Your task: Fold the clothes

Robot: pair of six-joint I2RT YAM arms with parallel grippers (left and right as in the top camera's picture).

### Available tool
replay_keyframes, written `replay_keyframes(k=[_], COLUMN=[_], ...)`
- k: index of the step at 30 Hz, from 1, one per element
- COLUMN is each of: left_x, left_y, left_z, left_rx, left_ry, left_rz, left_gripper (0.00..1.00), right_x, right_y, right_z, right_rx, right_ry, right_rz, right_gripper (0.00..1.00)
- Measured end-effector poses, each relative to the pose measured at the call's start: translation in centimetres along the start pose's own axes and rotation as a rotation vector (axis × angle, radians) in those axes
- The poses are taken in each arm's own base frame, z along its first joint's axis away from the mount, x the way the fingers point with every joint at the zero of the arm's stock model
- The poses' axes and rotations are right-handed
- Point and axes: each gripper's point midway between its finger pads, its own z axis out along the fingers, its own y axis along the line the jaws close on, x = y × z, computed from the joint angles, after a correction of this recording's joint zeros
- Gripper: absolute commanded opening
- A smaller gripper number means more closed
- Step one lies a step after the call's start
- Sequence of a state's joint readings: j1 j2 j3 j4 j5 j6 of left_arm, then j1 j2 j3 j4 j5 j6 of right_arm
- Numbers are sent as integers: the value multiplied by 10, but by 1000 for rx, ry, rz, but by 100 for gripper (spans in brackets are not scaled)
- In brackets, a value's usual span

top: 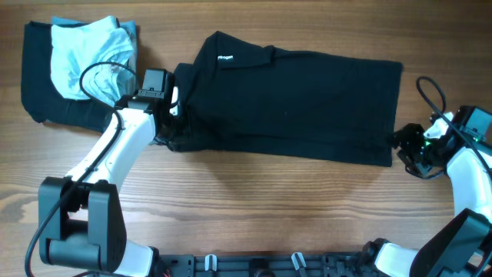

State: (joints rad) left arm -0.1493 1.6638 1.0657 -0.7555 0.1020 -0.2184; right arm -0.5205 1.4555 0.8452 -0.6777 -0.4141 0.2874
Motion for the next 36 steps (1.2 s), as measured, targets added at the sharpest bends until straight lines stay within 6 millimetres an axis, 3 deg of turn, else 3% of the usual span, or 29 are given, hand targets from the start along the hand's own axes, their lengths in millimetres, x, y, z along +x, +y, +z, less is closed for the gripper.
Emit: replay_keyframes(k=[6, 9, 14, 16, 22, 31, 32, 36], left_x=[2, 3, 3, 3, 3, 3, 3, 3], left_y=[-12, -16, -18, -18, -19, -19, -19, -19], left_z=[0, -1, -1, -1, -1, -1, -1, -1], left_rx=[68, 90, 104, 105, 108, 108, 108, 107], left_ry=[14, 18, 22, 22, 22, 22, 22, 23], left_rz=[-2, -2, -3, -2, -2, -2, -2, -2], left_gripper=[33, 33, 33, 33, 33, 34, 35, 37], right_x=[3, 12, 23, 22, 9, -14, -14, -2], right_y=[14, 15, 14, 14, 17, 43, 45, 44], right_z=[23, 36, 54, 58, 63, 62, 62, 61], right_rx=[-18, -10, 2, 1, -17, -141, -152, -155], right_ry=[37, 88, 148, 147, 101, 15, 13, 70], right_rz=[-59, -64, -53, -46, -45, -97, -96, -57], right_gripper=[64, 56, 37, 25, 4, 5, 15, 22])
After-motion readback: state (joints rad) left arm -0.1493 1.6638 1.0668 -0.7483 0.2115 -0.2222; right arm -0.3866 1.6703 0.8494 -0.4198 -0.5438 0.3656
